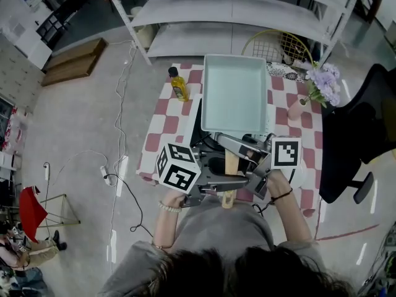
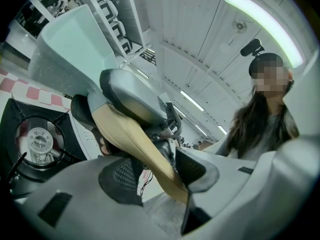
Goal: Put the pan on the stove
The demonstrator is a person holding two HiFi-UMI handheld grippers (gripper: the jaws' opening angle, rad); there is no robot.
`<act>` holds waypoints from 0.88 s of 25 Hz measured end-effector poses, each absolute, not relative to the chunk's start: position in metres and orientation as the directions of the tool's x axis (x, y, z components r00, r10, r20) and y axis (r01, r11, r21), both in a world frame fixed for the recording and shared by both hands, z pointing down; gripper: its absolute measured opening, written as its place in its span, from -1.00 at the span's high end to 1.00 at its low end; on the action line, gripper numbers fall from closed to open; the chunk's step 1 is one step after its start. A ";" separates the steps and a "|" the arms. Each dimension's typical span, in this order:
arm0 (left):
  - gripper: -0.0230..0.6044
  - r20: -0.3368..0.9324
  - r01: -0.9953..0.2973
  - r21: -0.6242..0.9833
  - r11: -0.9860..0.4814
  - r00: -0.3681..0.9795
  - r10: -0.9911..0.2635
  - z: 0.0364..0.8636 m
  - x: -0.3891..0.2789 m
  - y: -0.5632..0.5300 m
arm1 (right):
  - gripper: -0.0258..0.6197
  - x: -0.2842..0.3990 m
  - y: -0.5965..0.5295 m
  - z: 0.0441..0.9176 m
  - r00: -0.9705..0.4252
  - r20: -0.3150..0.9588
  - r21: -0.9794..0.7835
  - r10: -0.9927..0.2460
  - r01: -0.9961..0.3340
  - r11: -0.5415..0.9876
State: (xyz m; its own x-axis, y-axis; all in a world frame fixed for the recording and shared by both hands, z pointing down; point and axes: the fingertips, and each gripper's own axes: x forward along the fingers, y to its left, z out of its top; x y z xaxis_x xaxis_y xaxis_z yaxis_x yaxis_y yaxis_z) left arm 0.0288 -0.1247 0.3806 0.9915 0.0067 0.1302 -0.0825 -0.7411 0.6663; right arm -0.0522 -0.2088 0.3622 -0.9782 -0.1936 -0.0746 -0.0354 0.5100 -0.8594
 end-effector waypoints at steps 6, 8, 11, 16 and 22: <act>0.23 0.128 -0.082 0.705 -0.705 0.992 0.012 0.389 0.022 -0.134 | 0.34 -0.060 -0.218 0.373 -0.978 -0.077 -0.888 -0.196 -0.022 0.459; 0.23 0.126 -0.077 0.718 -0.691 0.992 0.020 0.392 0.018 -0.135 | 0.34 -0.063 -0.220 0.377 -0.976 -0.075 -0.897 -0.203 -0.023 0.441; 0.23 0.116 -0.065 0.742 -0.668 0.993 0.032 0.396 0.011 -0.137 | 0.34 -0.069 -0.223 0.385 -0.974 -0.066 -0.911 -0.216 -0.029 0.412; 0.23 0.112 -0.051 0.765 -0.643 0.992 0.055 0.402 0.003 -0.142 | 0.34 -0.075 -0.230 0.394 -0.969 -0.060 -0.923 -0.238 -0.037 0.382; 0.23 0.108 -0.036 0.787 -0.615 0.991 0.080 0.411 -0.002 -0.143 | 0.34 -0.079 -0.233 0.405 -0.965 -0.051 -0.934 -0.258 -0.045 0.355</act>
State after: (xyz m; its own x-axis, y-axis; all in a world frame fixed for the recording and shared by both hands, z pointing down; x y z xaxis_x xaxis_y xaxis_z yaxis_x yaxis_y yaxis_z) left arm -0.0022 -0.1426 0.4111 0.9909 0.0805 0.1079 -0.0358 -0.6155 0.7873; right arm -0.0795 -0.2328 0.4050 -0.9649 -0.2575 -0.0510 -0.0453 0.3549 -0.9338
